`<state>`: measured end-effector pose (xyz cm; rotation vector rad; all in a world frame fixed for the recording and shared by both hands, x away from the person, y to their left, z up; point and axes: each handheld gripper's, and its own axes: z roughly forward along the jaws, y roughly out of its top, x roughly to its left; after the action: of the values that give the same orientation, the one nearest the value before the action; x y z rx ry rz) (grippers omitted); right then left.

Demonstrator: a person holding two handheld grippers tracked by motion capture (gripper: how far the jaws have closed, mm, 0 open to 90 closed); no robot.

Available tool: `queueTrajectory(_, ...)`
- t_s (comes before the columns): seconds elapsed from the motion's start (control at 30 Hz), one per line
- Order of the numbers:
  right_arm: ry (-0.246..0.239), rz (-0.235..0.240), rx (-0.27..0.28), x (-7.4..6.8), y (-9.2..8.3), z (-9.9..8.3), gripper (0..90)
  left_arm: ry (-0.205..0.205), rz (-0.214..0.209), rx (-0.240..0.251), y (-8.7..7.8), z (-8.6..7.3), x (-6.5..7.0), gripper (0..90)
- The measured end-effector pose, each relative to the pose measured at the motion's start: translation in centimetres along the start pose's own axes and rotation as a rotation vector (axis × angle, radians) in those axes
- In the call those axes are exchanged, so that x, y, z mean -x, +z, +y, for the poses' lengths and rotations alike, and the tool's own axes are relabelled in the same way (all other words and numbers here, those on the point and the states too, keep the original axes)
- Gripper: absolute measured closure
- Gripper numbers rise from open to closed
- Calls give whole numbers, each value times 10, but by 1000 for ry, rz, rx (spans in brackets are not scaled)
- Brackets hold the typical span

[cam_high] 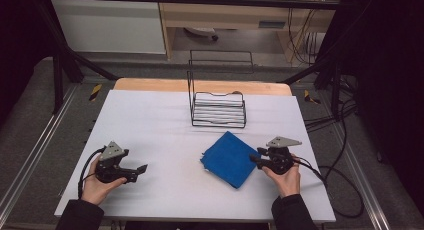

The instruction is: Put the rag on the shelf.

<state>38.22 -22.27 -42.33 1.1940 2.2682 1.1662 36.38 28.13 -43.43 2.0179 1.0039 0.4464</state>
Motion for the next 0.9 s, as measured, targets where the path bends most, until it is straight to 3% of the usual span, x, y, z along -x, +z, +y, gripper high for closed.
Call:
queueTrajectory(0.07,-7,63,25,-16,-5,-1,503,-1,2,0,-1,0,0,69)
queueTrajectory(0.13,-12,133,12,-33,-5,-4,492,2,4,-1,-1,0,0,69)
queueTrajectory(0.23,-34,187,-28,-55,-2,-10,502,3,3,0,-2,0,1,69)
queueTrajectory(0.33,-60,219,-68,-68,4,-19,556,2,4,-1,-2,0,1,70)
queueTrajectory(0.43,-78,218,-120,-74,14,-28,593,4,2,0,-2,0,1,70)
queueTrajectory(0.73,-200,121,-106,-80,17,-32,844,1,3,0,-1,0,1,71)
queueTrajectory(0.9,-192,143,-131,-76,15,-28,880,3,4,-3,-2,0,0,72)
